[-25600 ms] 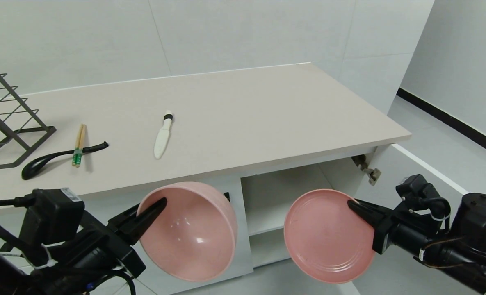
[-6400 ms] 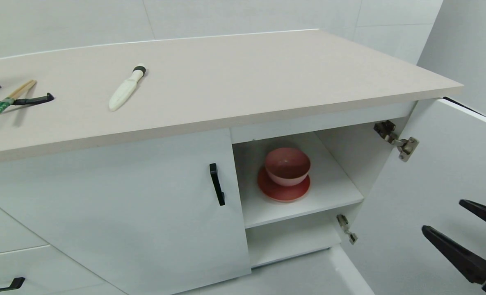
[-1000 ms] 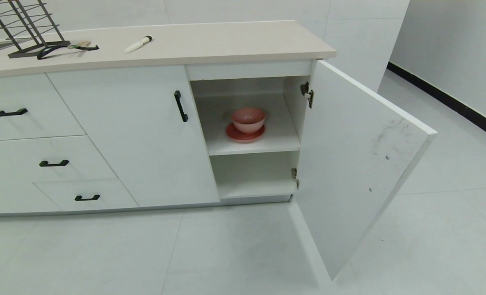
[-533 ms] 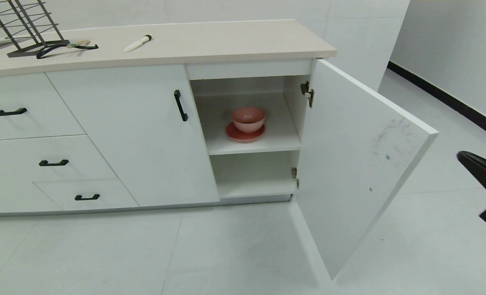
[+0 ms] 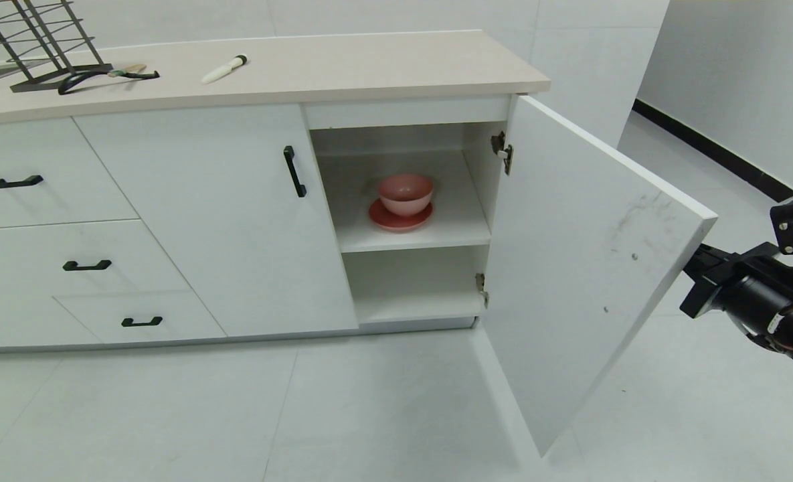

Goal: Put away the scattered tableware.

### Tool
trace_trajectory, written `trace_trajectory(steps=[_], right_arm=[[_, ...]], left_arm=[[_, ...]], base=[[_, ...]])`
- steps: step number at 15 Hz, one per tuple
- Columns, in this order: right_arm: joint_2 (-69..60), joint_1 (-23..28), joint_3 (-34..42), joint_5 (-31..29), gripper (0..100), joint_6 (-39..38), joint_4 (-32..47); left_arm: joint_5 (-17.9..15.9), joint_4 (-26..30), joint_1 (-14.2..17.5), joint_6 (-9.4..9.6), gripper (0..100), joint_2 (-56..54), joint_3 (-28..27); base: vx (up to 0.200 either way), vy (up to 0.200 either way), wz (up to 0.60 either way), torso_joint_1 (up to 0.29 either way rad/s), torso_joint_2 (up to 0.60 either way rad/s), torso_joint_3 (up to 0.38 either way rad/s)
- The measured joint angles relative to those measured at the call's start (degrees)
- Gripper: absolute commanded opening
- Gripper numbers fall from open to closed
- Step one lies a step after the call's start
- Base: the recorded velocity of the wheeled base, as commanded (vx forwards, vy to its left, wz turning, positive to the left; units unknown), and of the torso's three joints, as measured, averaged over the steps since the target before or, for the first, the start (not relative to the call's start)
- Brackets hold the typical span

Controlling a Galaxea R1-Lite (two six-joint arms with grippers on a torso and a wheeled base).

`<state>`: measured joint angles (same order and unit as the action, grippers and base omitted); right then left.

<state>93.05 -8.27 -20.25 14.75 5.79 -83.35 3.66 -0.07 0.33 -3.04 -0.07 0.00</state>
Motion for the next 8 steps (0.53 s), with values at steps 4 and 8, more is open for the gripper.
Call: trace_trajectory(steps=[4,8], right_arm=[[0.7,-0.7,0.2,0.0,0,0.0,-0.2],[0.7,-4.8,0.1,-0.1,0,0.0,-0.1]], left_arm=[[0.0,0.0,0.0,-0.02,100,0.0,0.0],[0.0,0.0,0.0,0.00,100,0.0,0.0]], base=[[0.000,0.000,0.00,0.000,0.00,0.000],[0.000,0.000,0.00,0.000,0.00,0.000]])
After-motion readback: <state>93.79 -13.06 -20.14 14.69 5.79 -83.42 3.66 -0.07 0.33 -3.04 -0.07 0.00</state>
